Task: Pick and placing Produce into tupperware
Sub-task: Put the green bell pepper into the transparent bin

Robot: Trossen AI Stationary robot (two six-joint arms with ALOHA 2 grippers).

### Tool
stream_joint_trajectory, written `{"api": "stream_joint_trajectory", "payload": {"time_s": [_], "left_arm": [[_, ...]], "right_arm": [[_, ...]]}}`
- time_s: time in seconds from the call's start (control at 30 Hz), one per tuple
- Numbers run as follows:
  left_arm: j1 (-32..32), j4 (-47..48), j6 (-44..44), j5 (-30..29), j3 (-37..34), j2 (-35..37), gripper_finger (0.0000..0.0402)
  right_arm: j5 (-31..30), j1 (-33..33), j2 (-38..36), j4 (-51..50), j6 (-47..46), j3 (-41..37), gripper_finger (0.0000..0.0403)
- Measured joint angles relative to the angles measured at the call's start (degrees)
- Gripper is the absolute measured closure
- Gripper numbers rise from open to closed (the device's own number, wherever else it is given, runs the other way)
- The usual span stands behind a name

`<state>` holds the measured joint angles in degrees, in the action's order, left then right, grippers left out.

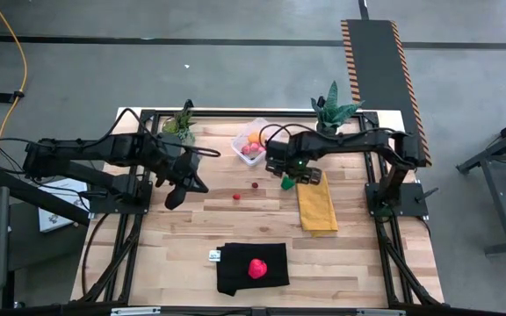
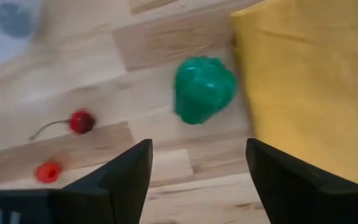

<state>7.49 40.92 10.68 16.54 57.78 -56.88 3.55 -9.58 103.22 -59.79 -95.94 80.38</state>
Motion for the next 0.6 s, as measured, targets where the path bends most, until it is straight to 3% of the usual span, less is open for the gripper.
{"api": "stream_joint_trajectory", "payload": {"time_s": [0.6], "left_arm": [[0.0, 4.8, -3.2, 0.0, 0.0, 0.0, 0.0401]], "right_arm": [[1.6, 0.4, 6.8, 3.4, -5.3, 0.0, 0.0084]]}}
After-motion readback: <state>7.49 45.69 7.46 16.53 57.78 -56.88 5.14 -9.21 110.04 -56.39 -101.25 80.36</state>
